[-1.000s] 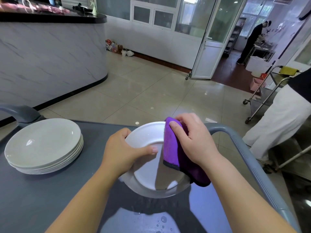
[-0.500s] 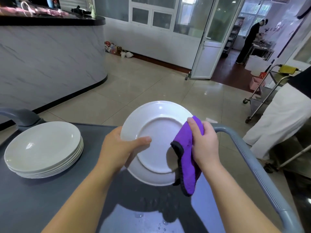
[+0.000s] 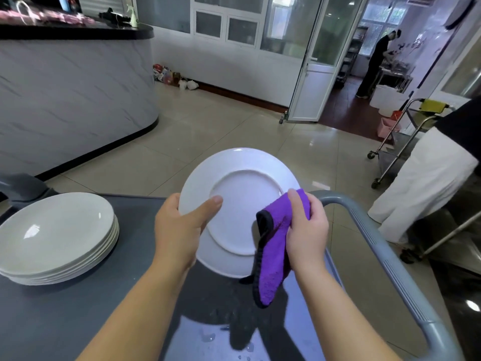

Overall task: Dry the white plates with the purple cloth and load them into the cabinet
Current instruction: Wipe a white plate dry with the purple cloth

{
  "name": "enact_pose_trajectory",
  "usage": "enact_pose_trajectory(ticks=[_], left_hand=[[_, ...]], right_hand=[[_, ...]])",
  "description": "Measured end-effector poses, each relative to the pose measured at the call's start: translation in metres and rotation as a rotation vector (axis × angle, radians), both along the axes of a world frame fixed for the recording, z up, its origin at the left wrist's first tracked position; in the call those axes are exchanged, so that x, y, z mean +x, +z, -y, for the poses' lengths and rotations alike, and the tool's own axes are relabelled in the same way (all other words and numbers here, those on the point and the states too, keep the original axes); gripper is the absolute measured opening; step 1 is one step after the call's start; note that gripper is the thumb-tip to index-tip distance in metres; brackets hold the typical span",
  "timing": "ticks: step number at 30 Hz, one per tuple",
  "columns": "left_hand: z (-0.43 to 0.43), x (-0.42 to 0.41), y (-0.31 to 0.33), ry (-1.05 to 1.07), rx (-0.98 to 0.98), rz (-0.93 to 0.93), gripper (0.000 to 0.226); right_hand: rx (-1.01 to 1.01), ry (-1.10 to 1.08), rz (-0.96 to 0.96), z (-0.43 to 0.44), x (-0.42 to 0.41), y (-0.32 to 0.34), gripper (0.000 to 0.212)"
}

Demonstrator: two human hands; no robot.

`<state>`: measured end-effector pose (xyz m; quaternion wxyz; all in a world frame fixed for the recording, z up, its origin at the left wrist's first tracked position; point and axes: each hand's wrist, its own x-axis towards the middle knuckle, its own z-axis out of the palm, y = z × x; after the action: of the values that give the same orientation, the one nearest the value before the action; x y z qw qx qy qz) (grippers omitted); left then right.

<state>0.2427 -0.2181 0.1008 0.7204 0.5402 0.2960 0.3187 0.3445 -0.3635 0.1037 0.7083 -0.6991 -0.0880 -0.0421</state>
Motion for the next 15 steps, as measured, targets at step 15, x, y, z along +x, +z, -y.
enact_pose_trajectory(ticks=[15], left_hand=[[0.023,0.012,0.009,0.125,-0.075,0.211,0.044]], right_hand=[[0.119,-0.187,-0.068,-0.009,-0.020,0.009,0.025]])
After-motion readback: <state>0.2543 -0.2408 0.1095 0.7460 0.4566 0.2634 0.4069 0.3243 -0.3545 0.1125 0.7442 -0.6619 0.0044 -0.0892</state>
